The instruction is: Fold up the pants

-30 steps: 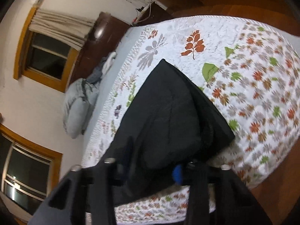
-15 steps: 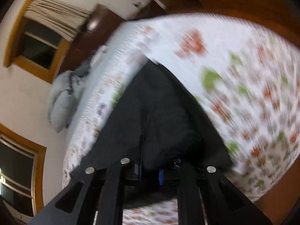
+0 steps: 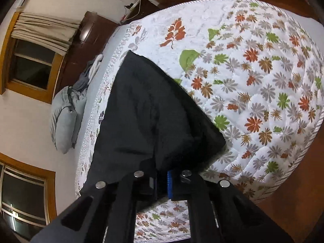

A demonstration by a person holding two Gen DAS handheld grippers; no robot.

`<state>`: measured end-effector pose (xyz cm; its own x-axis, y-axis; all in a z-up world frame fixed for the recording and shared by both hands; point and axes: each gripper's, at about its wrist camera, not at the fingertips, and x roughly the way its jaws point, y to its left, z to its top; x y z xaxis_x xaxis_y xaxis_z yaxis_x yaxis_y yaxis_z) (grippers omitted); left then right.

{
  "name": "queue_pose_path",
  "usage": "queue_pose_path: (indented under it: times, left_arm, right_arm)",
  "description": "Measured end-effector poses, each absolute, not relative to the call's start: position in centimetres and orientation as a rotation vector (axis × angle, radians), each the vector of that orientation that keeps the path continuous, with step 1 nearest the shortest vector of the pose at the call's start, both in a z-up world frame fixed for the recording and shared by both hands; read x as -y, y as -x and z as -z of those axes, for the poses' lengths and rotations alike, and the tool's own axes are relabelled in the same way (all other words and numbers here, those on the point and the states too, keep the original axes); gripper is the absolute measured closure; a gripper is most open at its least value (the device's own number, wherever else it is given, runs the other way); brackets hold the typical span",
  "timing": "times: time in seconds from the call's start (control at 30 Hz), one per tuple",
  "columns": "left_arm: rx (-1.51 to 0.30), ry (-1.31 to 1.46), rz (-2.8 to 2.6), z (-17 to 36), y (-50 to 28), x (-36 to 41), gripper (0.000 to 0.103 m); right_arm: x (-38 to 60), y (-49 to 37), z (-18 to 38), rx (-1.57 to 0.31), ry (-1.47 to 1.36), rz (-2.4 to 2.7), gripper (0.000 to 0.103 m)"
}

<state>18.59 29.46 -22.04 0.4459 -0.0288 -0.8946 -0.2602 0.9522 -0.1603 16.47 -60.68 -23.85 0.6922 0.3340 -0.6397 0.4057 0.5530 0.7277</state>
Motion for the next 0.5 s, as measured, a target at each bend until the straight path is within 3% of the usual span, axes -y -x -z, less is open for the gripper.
queue_pose_path:
  times: [0.1,0.13,0.17,0.2,0.23,0.27,0.33,0.37,0.5]
  left_arm:
    - [-1.098,0.285,-0.111,21.8,-18.4,-29.2,0.084]
    - [-1.092,0.299,-0.085,21.6,-18.3,-29.1,0.069]
    - [-1.080,0.313,-0.057,21.4,-18.2,-28.9,0.052]
    - [-1.066,0.314,-0.032,21.0,-18.0,-28.5,0.043]
    - [-1.054,0.292,-0.023,20.6,-17.7,-27.7,0.025]
    - [-1.039,0.254,-0.026,20.2,-17.5,-27.0,0.015]
    - [-0.995,0.145,-0.025,19.1,-16.9,-25.2,0.015]
    - [-0.979,0.119,-0.012,18.5,-16.8,-24.6,0.015]
    - [-0.895,0.148,0.009,15.8,-17.3,-24.2,0.014]
  right_arm:
    - [61.0,-16.7,23.8,-0.816,-1.070,0.007,0.085]
    - [61.1,-16.5,23.5,-0.800,-1.082,-0.002,0.079]
    - [61.2,-16.0,23.1,-0.778,-1.087,-0.006,0.062]
    - [61.2,-15.2,22.4,-0.750,-1.080,0.005,0.048]
    - [61.1,-14.4,21.8,-0.731,-1.066,0.019,0.047]
    - [61.2,-13.7,21.3,-0.723,-1.052,0.037,0.047]
    - [61.1,-12.8,20.5,-0.718,-1.016,0.081,0.048]
    - [61.0,-12.3,20.0,-0.714,-0.990,0.100,0.054]
    - [59.7,-12.1,16.8,-0.654,-0.866,0.125,0.059]
